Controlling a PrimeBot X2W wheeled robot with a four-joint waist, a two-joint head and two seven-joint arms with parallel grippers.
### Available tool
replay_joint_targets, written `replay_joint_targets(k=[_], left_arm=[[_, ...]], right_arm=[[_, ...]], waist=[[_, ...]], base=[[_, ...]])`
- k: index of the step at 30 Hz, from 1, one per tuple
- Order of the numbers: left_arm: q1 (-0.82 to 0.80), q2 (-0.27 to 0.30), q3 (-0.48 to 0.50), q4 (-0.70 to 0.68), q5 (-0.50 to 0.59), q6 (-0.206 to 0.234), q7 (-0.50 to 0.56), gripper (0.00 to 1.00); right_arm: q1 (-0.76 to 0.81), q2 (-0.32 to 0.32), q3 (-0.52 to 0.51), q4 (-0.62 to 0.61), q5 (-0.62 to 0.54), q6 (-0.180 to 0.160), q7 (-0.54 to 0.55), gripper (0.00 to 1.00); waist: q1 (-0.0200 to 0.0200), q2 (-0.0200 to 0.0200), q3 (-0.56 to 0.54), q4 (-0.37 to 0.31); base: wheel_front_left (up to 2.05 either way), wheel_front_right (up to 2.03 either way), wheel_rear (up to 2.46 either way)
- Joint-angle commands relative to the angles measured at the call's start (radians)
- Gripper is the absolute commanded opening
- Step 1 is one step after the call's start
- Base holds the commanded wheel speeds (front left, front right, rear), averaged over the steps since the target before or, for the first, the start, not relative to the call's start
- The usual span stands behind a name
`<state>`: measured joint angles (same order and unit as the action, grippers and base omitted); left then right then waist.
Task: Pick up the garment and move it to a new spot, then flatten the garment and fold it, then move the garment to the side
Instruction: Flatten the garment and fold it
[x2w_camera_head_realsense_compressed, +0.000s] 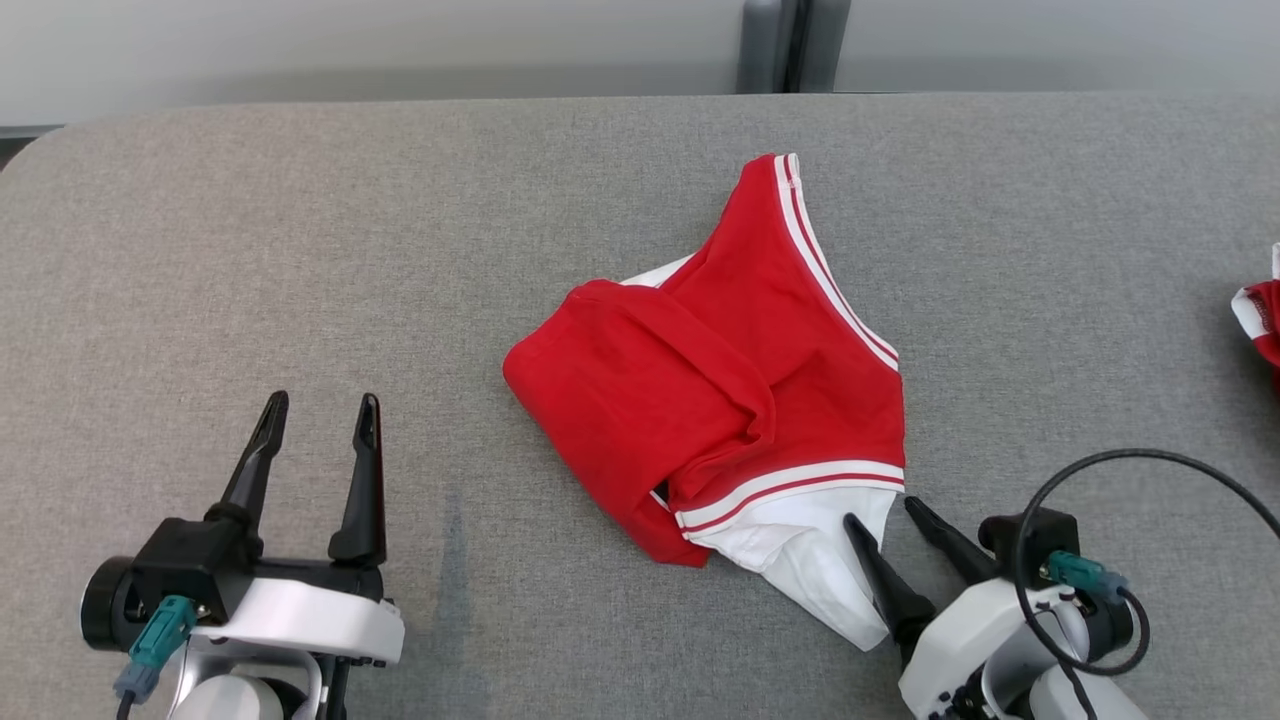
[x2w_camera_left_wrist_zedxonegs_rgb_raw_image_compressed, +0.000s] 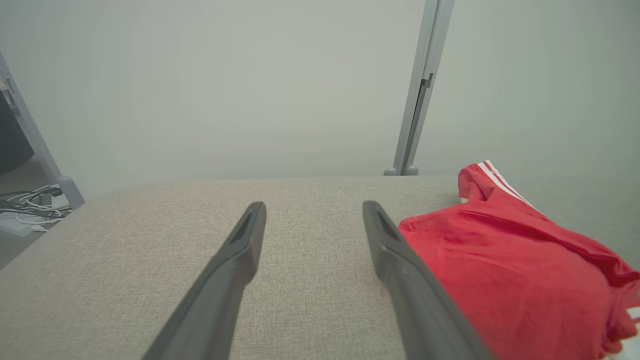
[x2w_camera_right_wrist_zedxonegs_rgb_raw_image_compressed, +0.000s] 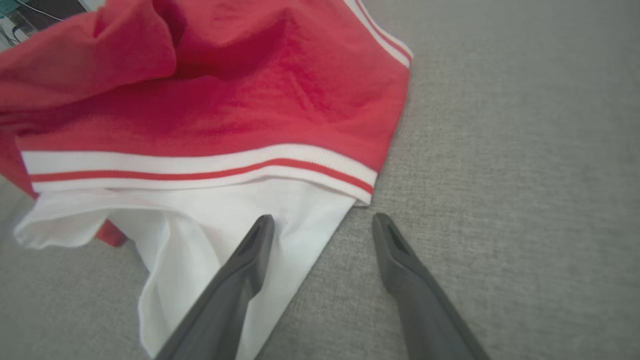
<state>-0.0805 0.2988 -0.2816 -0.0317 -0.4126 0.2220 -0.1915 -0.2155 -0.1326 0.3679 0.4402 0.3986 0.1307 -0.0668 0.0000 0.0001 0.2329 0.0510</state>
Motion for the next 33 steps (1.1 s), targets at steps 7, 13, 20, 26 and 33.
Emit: replay_joint_targets(k=[7, 13, 20, 26, 33], left_arm=[[-0.033, -0.001, 0.002, 0.01, -0.006, -0.006, -0.014, 1.0], [-0.026, 0.0, 0.011, 0.013, -0.011, 0.002, -0.023, 1.0], [-0.04, 0.001, 0.007, 0.016, -0.012, 0.002, -0.028, 1.0], [-0.054, 0.004, 0.004, 0.018, -0.013, -0.001, -0.029, 1.0], [-0.045, 0.007, 0.004, 0.021, -0.02, 0.002, -0.031, 1.0]], right_arm=[[-0.064, -0.025, 0.03, 0.093, 0.051, 0.0, -0.029, 0.0], [-0.12, -0.091, -0.027, 0.118, 0.068, -0.001, -0.063, 0.0], [-0.2, -0.173, -0.094, 0.176, 0.075, 0.0, -0.075, 0.0], [-0.263, -0.208, -0.116, 0.252, 0.089, 0.0, -0.103, 0.0], [-0.301, -0.197, -0.1, 0.304, 0.104, 0.0, -0.159, 1.0]], waist=[[0.0, -0.0001, 0.012, 0.01], [0.0, -0.0001, 0.02, 0.0], [0.0, -0.0001, 0.034, -0.015], [0.0, -0.0001, 0.048, -0.016], [0.0, -0.0001, 0.043, -0.025]], base=[[0.0, 0.0, 0.0], [0.0, 0.0, 0.0], [0.0, 0.0, 0.0], [0.0, 0.0, 0.0], [0.0, 0.0, 0.0]])
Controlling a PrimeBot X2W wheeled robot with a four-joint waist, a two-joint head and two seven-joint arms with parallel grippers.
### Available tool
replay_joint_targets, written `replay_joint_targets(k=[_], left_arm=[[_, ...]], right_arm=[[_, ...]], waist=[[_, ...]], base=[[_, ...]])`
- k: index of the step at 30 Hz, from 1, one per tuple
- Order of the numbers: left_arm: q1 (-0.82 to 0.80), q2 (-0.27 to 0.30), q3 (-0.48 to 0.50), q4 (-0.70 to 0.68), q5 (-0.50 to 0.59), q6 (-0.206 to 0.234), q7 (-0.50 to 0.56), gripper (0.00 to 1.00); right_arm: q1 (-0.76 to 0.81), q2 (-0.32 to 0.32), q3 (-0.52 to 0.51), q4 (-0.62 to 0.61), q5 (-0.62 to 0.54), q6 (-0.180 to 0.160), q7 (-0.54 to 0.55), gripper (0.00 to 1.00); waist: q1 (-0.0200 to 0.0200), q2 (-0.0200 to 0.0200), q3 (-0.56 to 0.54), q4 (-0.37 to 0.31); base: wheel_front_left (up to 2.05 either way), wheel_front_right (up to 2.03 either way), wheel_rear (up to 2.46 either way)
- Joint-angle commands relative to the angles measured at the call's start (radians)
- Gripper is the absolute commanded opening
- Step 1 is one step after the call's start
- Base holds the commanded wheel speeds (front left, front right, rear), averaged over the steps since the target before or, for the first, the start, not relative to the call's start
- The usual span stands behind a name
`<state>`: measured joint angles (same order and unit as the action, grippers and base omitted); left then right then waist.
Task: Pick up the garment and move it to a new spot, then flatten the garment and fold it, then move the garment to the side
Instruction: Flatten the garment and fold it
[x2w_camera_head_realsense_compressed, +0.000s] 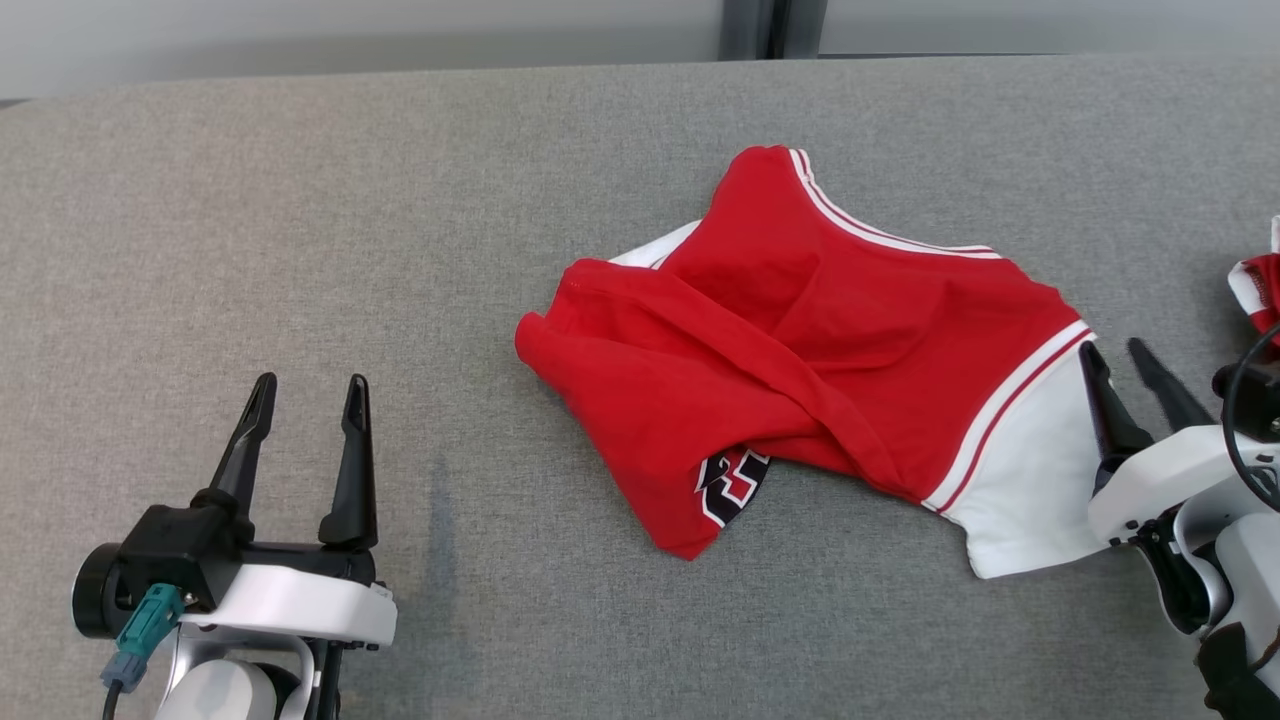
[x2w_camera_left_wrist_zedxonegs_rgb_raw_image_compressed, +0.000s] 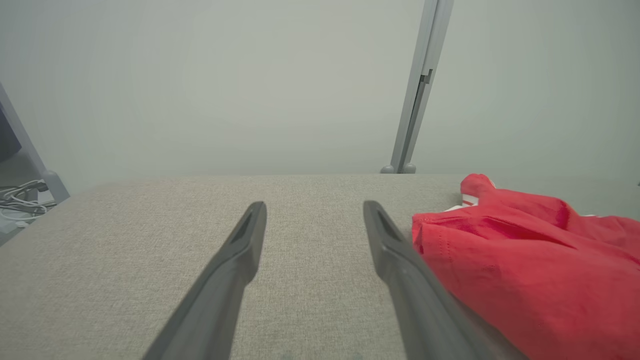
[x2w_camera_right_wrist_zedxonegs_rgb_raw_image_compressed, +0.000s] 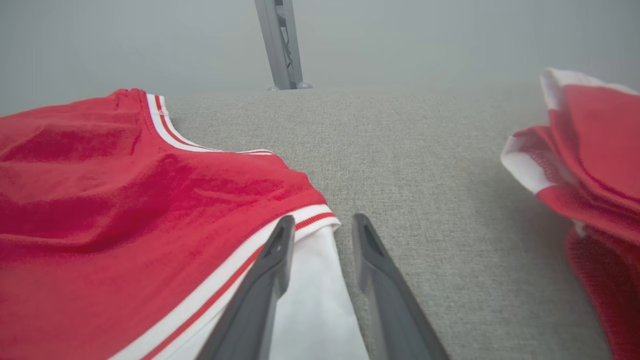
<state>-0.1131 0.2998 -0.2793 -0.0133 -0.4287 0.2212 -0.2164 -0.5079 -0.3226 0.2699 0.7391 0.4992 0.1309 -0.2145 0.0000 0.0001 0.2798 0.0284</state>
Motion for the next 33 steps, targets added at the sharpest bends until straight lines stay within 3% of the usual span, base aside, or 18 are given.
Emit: replay_joint_targets(k=[1, 5, 14, 25, 33], left_arm=[[-0.008, 0.006, 0.002, 0.004, -0.004, 0.004, -0.006, 1.0], [0.015, 0.01, 0.007, 0.002, -0.011, 0.009, -0.005, 1.0], [0.053, 0.025, 0.006, -0.009, -0.018, 0.018, 0.009, 1.0], [0.109, 0.033, -0.005, -0.019, -0.027, 0.03, 0.028, 1.0], [0.119, 0.045, -0.006, -0.034, -0.03, 0.036, 0.038, 1.0]], right_arm=[[-0.007, -0.007, -0.007, 0.004, 0.0, 0.0, -0.022, 1.0], [0.026, 0.001, -0.049, -0.033, -0.031, 0.0, -0.046, 1.0], [0.158, 0.059, -0.162, -0.278, -0.156, 0.0, -0.051, 1.0], [0.389, 0.162, -0.248, -0.615, -0.264, 0.0, 0.102, 1.0], [0.456, 0.2, -0.276, -0.73, -0.288, 0.0, 0.168, 1.0]], waist=[[0.0, -0.0001, -0.01, -0.005], [0.0, -0.0001, -0.035, -0.018], [0.0, -0.0001, -0.096, -0.047], [0.0, -0.0001, -0.156, -0.06], [0.0, -0.0001, -0.157, -0.067]], base=[[0.0, 0.0, 0.0], [0.0, 0.0, 0.0], [0.0, 0.0, 0.0], [0.0, 0.0, 0.0], [0.0, 0.0, 0.0]])
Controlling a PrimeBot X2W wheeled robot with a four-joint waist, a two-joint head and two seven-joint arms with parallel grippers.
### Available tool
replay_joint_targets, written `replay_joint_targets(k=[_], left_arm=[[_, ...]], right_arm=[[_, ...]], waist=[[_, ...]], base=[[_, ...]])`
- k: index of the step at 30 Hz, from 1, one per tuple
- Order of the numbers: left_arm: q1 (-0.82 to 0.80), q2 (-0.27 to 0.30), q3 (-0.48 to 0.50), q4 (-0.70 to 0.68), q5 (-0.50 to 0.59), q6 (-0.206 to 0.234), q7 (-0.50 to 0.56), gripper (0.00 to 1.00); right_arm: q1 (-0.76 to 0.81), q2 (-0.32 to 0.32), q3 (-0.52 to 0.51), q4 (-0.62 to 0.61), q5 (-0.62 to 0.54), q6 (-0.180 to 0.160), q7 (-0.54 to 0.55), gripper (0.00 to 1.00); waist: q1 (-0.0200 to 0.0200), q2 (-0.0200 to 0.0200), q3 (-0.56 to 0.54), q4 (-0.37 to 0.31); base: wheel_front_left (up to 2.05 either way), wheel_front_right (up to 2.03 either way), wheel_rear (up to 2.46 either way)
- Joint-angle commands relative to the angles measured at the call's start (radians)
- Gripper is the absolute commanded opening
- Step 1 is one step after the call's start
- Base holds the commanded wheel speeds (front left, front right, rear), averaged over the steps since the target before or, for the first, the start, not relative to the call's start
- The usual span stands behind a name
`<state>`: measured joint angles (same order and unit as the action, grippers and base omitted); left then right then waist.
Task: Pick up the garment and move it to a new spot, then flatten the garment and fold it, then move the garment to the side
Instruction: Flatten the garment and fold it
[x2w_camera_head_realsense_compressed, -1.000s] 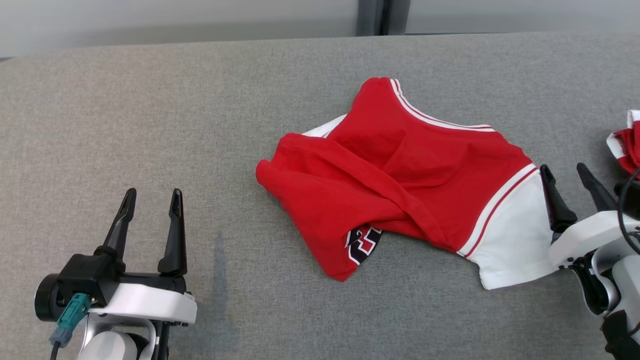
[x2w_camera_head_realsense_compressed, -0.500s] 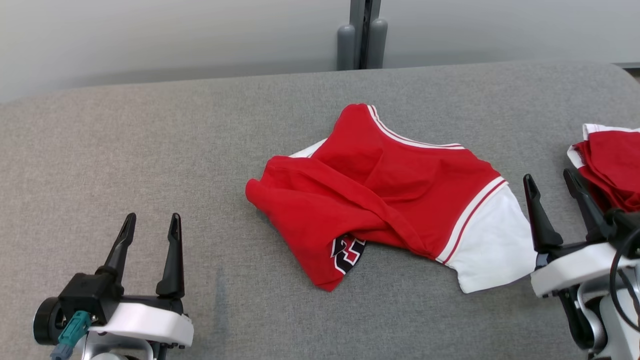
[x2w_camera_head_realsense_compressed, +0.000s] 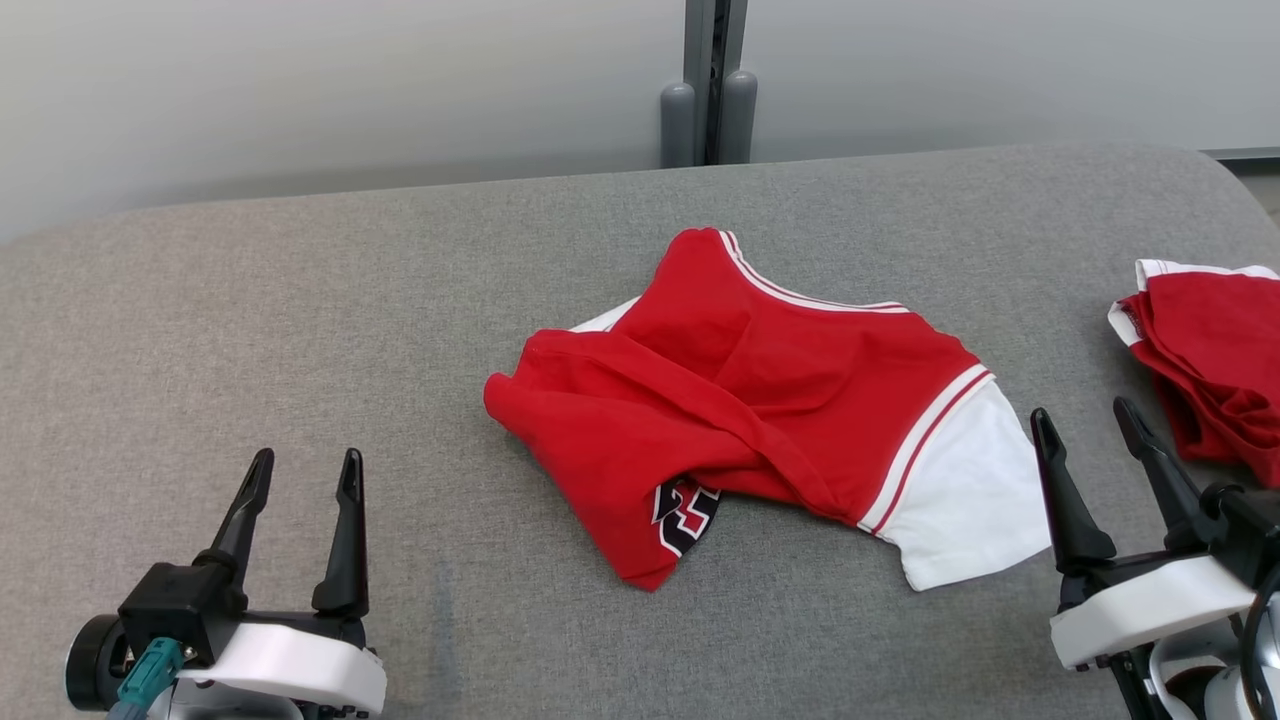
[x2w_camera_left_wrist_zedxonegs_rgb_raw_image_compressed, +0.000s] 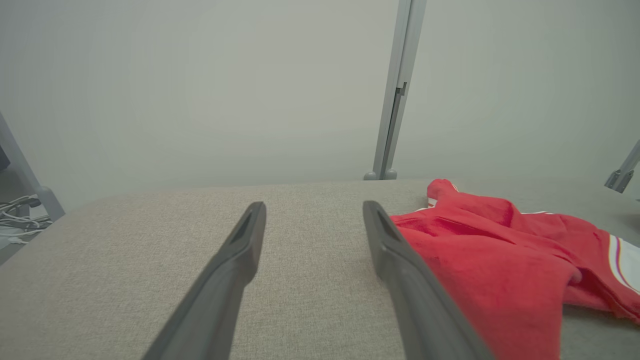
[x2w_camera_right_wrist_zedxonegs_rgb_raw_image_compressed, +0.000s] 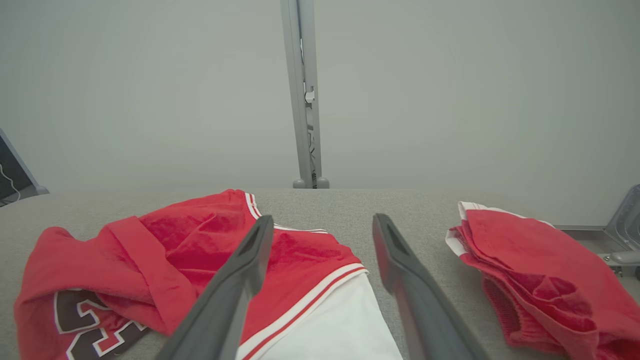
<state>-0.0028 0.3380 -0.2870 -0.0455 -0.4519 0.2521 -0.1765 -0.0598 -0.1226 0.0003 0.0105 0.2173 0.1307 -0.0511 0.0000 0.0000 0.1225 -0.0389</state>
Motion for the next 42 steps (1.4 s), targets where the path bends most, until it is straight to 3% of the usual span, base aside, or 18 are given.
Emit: replay_joint_targets(k=[1, 12, 24, 29, 42], left_arm=[[0.008, 0.008, 0.001, -0.003, -0.008, 0.006, -0.001, 1.0], [-0.038, 0.008, 0.003, -0.021, -0.02, -0.002, 0.001, 1.0], [-0.289, -0.025, -0.096, 0.053, -0.071, -0.133, 0.156, 1.0], [-0.373, -0.057, -0.127, 0.198, -0.136, -0.193, 0.247, 1.0], [-0.467, -0.054, -0.137, 0.46, -0.26, -0.31, 0.399, 1.0]], right_arm=[[0.01, 0.003, -0.008, -0.01, -0.007, 0.0, 0.009, 1.0], [0.009, 0.012, -0.01, -0.045, -0.003, 0.0, 0.02, 1.0], [-0.024, 0.017, 0.01, -0.041, 0.012, 0.0, 0.009, 1.0], [-0.037, 0.021, 0.023, -0.028, 0.023, 0.0, -0.003, 1.0], [-0.058, 0.027, 0.032, -0.004, 0.049, 0.0, -0.017, 1.0]], waist=[[0.0, 0.0, 0.001, 0.0], [0.0, 0.0, 0.024, 0.003], [0.0, 0.0, 0.074, -0.034], [0.0, 0.0, 0.095, -0.06], [0.0, 0.0, 0.132, -0.078]], base=[[0.0, 0.0, 0.0], [0.0, 0.0, 0.0], [0.0, 0.0, 0.0], [0.0, 0.0, 0.0], [0.0, 0.0, 0.0]])
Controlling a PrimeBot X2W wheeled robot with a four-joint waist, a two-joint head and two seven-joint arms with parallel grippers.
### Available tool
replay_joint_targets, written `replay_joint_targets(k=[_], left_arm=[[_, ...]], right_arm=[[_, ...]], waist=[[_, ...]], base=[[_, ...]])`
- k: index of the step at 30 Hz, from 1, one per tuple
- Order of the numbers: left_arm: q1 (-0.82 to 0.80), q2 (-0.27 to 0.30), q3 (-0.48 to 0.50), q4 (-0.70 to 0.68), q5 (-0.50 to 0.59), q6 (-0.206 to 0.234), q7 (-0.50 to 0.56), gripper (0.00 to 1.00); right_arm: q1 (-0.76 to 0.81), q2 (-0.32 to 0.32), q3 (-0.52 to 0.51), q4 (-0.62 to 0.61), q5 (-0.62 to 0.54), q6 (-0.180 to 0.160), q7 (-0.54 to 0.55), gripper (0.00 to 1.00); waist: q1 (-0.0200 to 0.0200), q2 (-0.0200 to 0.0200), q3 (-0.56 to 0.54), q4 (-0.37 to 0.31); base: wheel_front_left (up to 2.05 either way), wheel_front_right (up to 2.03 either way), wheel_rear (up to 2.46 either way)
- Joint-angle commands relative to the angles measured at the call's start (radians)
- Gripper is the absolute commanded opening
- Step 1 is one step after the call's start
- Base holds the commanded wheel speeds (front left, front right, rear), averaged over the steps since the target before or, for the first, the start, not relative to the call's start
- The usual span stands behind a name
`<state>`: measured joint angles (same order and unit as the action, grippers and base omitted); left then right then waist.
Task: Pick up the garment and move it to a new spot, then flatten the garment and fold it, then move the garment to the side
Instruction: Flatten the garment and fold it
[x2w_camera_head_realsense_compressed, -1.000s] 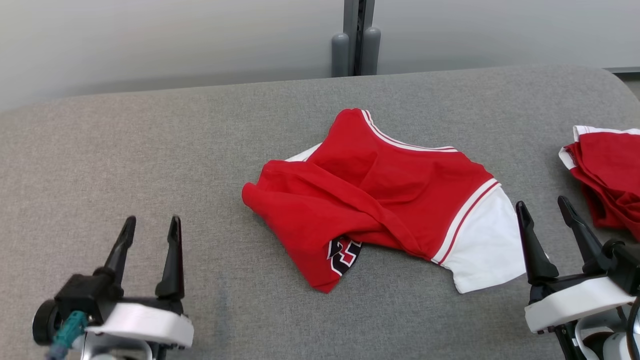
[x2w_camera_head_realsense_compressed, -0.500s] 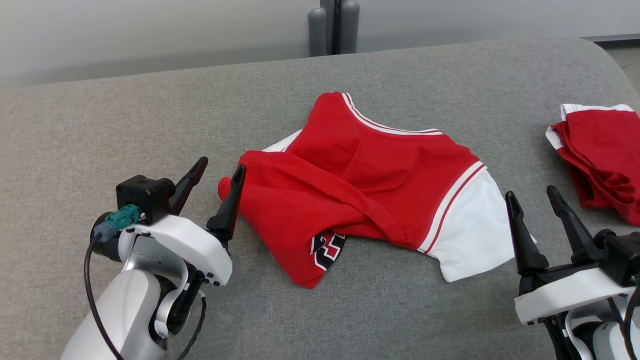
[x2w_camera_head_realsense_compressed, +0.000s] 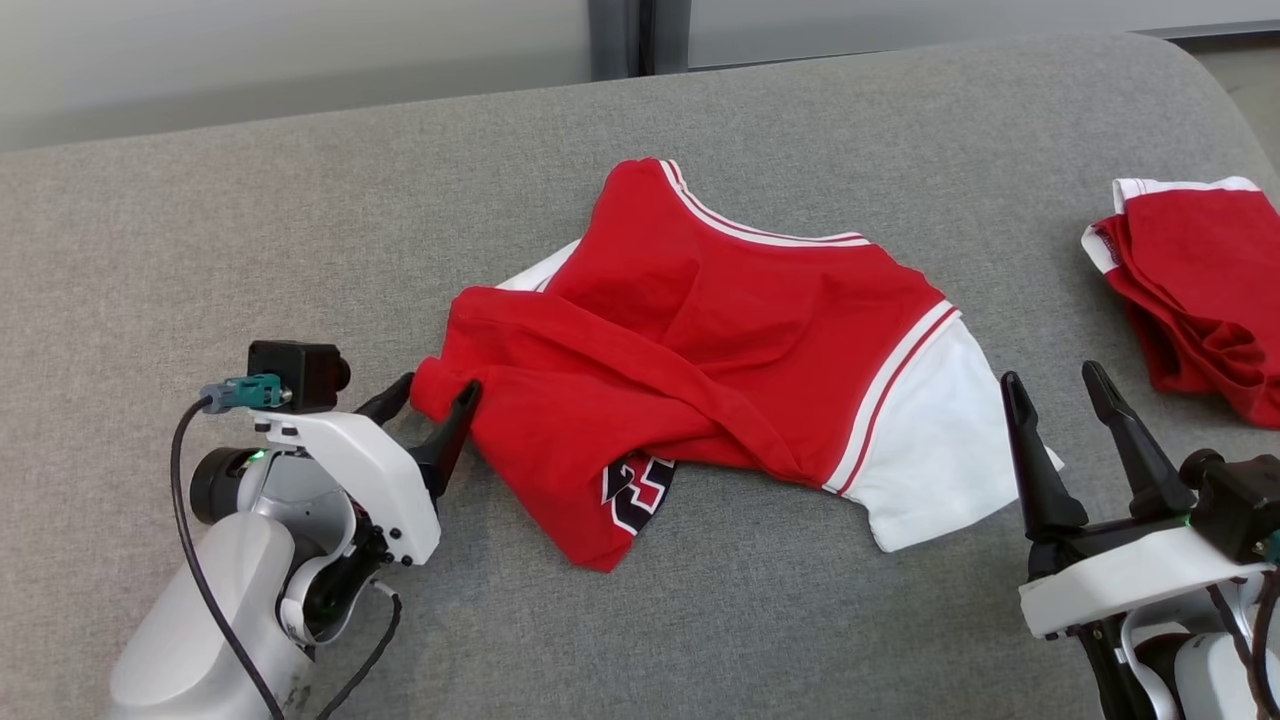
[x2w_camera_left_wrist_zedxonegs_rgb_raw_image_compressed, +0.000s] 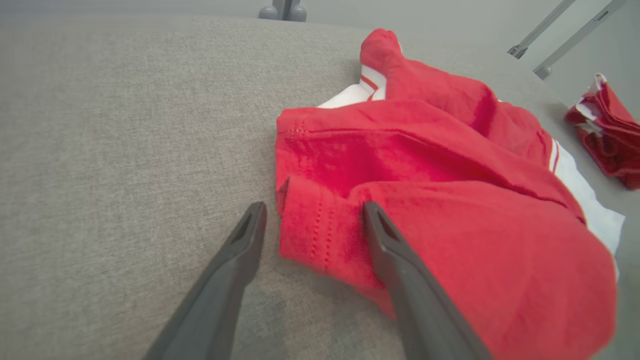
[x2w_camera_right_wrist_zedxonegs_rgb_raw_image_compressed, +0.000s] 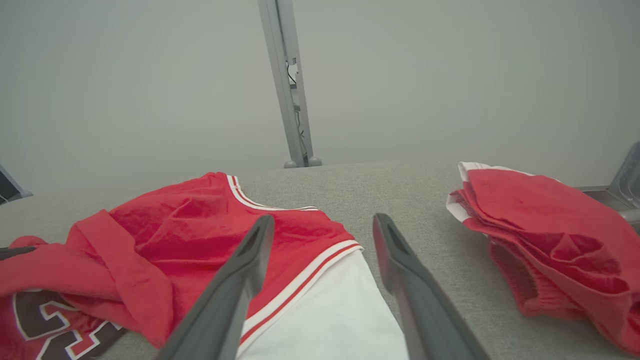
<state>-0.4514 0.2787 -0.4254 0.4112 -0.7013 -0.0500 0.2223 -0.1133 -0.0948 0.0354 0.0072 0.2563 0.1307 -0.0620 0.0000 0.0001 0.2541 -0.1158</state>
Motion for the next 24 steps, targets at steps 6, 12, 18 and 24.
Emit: replay_joint_targets(k=[6, 12, 18, 24], left_arm=[[-0.022, 0.007, -0.01, 0.012, -0.034, -0.037, 0.015, 0.0], [0.037, 0.032, -0.006, -0.076, -0.01, -0.022, -0.039, 0.0], [0.177, 0.061, 0.015, -0.254, 0.009, 0.047, -0.1, 0.0], [0.367, 0.066, 0.04, -0.421, -0.006, 0.141, -0.136, 0.0]], right_arm=[[-0.01, -0.001, -0.001, 0.007, 0.025, 0.0, -0.013, 1.0], [-0.002, -0.003, -0.014, 0.005, 0.032, 0.0, -0.017, 1.0], [0.009, -0.007, -0.025, -0.005, 0.032, 0.0, -0.005, 1.0], [0.009, -0.02, -0.041, -0.018, 0.031, 0.0, 0.015, 1.0]], waist=[[0.0, -0.0001, 0.0, -0.001], [0.0, -0.0001, -0.001, 0.015], [0.0, -0.0001, -0.004, 0.053], [0.0, -0.0001, -0.015, 0.1]], base=[[0.0, 0.0, 0.0], [0.0, 0.0, 0.0], [0.0, 0.0, 0.0], [0.0, 0.0, 0.0]])
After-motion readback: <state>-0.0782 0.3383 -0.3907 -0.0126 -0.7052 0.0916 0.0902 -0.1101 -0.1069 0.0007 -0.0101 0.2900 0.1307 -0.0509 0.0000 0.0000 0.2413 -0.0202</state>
